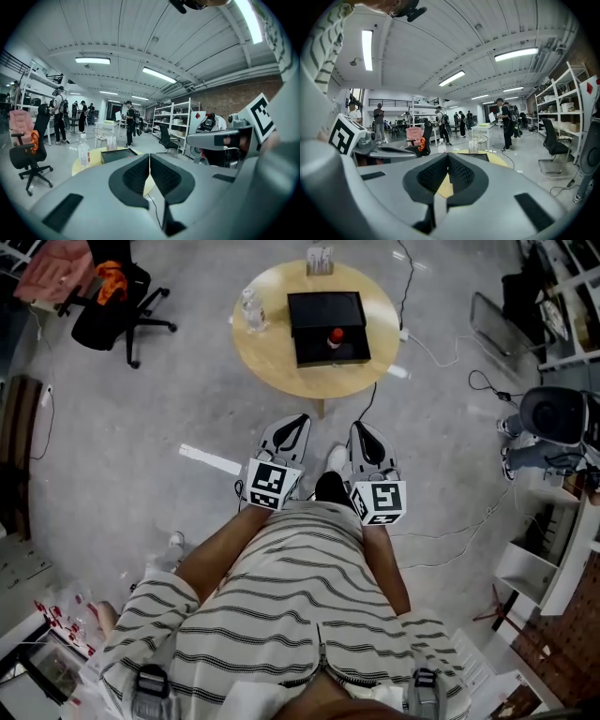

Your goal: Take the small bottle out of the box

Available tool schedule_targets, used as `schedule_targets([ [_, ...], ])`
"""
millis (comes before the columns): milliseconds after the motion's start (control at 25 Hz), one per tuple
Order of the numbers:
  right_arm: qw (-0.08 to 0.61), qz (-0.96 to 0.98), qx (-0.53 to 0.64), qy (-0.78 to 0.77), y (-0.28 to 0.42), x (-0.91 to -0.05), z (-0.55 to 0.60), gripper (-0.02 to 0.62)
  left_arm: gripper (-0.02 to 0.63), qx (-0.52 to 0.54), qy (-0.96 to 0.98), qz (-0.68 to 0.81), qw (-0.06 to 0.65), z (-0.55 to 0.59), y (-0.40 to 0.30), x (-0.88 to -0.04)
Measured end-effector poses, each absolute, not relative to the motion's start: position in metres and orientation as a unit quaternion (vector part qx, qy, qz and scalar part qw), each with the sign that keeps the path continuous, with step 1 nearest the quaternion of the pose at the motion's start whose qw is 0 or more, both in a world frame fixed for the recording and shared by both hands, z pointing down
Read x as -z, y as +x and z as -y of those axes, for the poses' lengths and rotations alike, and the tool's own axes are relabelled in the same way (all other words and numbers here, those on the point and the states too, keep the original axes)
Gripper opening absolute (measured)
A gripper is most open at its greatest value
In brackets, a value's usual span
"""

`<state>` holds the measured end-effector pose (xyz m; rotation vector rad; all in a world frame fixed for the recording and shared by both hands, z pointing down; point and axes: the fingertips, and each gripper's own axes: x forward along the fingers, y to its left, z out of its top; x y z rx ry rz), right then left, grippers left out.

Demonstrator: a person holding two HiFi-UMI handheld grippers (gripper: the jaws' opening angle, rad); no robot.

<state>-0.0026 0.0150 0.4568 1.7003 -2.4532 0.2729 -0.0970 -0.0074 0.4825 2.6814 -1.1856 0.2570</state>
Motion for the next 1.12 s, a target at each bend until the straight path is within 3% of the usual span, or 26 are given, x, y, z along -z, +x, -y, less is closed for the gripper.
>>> schedule_targets([
  [760, 0.069, 0.853, -0.096, 0.508, 0.086, -0.466, 0.09, 0.011, 0.023, -0.105, 0.871, 0.47, 0.094, 0.118, -0.01, -0.502],
  [1120, 0.069, 0.86, -0.107, 0.494, 0.081, -0.472, 0.114, 0.011, 0.023, -0.12, 0.863, 0.48, 0.105, 0.145, -0.009, -0.514],
])
